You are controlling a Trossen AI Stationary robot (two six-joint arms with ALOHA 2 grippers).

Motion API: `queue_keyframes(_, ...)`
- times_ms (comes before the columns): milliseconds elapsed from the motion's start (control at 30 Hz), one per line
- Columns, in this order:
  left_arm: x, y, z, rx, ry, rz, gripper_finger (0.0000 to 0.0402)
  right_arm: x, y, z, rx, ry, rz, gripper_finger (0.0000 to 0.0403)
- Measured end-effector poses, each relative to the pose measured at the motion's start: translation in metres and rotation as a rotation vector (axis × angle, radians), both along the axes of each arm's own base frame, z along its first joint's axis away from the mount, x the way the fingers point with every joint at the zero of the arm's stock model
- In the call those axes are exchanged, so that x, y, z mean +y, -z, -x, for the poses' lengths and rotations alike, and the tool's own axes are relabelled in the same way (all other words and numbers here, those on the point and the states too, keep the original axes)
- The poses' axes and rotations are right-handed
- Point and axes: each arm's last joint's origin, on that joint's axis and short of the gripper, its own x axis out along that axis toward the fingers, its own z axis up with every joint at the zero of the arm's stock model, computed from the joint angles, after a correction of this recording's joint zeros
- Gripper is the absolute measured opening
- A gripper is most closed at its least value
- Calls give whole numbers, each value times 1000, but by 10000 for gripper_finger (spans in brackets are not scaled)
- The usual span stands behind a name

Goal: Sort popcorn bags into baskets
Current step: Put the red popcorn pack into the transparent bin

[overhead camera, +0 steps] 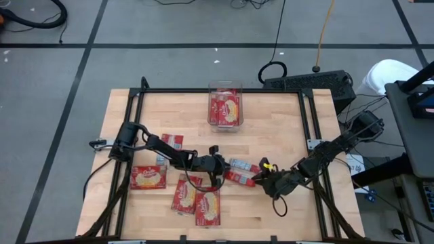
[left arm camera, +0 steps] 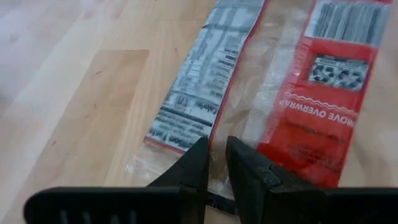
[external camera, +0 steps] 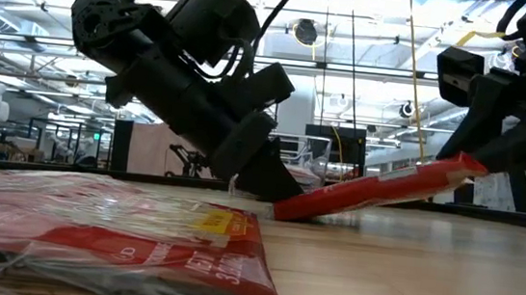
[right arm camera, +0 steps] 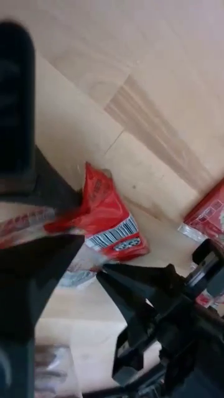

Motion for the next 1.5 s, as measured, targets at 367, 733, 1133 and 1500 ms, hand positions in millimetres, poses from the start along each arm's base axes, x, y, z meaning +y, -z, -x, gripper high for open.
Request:
queue_keyframes(367, -22, -82, 17, -161, 4, -132, 67, -1, -10, -7, -61, 50, -209, 3)
queue_keyframes(733, -60, -121, 37, -296, 86, -266, 222, -40, -42, -17, -131, 366, -813, 1)
queue_keyframes(1133, -12, -105, 17, -231, 117, -229, 279, -66, -45, -24, -65, 399, -1014, 0)
queue_keyframes(1500, 26, -93, 15, -106, 191, -179, 210, -78, -45, -27, -80, 421, -1006, 0)
